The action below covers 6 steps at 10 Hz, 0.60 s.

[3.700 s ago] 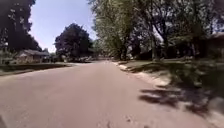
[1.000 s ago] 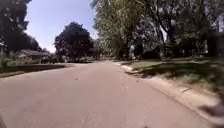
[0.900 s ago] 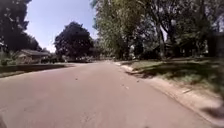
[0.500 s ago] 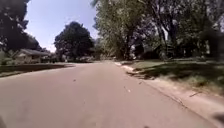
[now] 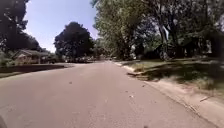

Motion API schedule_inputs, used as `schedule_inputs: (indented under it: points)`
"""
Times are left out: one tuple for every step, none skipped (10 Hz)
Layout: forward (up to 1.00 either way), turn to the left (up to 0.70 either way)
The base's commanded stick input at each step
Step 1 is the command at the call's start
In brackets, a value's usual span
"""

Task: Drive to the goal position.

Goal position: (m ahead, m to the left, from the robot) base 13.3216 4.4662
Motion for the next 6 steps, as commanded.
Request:
schedule_inputs:
  points:
    - [0.50,0.00]
    - [0.50,0.00]
    - [0.50,0.00]
    - [0.50,0.00]
    - [0.50,0.00]
    - [0.50,0.00]
